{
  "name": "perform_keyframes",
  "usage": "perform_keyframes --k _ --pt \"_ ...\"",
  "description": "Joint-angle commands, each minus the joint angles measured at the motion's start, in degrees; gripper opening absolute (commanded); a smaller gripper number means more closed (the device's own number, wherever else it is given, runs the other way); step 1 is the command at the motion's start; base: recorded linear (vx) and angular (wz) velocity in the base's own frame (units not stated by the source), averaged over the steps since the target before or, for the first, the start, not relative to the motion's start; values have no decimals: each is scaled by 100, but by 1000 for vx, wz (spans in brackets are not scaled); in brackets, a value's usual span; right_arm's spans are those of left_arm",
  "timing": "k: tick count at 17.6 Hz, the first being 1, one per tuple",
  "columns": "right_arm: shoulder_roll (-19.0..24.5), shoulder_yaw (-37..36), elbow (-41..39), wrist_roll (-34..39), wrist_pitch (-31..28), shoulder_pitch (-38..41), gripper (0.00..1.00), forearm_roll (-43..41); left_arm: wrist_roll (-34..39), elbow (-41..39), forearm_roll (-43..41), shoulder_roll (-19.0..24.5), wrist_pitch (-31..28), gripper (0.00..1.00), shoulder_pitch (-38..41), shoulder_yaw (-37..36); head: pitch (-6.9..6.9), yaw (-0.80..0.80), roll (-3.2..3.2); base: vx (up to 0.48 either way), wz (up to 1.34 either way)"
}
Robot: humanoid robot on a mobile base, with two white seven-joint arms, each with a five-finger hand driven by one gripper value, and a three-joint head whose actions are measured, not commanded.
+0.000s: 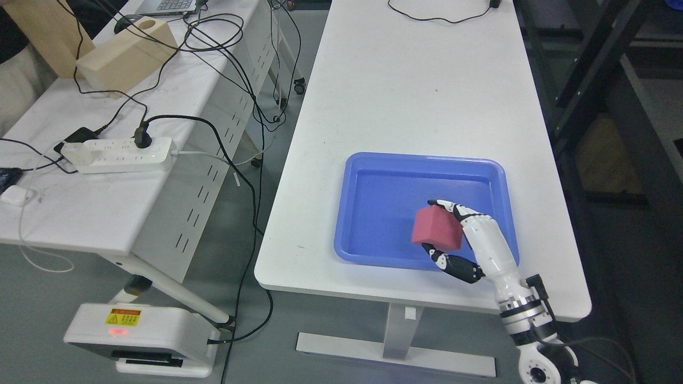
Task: Pick pink block from left shelf to tray
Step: 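Lower the pink cube into the blue tray with the right hand, then open the right hand and release the cube in the blue tray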
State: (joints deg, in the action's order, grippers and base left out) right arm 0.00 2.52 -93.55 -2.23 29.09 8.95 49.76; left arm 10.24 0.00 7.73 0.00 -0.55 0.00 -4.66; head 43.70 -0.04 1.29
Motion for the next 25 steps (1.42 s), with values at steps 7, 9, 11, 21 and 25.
perform_keyframes --k 7,9,11,21,25 --pt "-100 460 4 328 -975 28 57 299 4 -100 0 100 2 100 -167 0 0 0 0 112 -7" --pt "-100 416 4 328 -1037 36 67 1 4 -100 0 100 2 100 -167 0 0 0 0 85 0" --pt "-100 372 -5 337 -1160 36 76 -307 4 -100 0 100 2 100 -167 0 0 0 0 72 0" --pt "-100 -426 -5 1040 -1274 -130 96 -3897 4 -100 0 100 2 100 -167 0 0 0 0 27 0" --pt "-100 -744 -5 1031 -1275 -157 98 -4719 4 -100 0 100 2 100 -167 0 0 0 0 0 0"
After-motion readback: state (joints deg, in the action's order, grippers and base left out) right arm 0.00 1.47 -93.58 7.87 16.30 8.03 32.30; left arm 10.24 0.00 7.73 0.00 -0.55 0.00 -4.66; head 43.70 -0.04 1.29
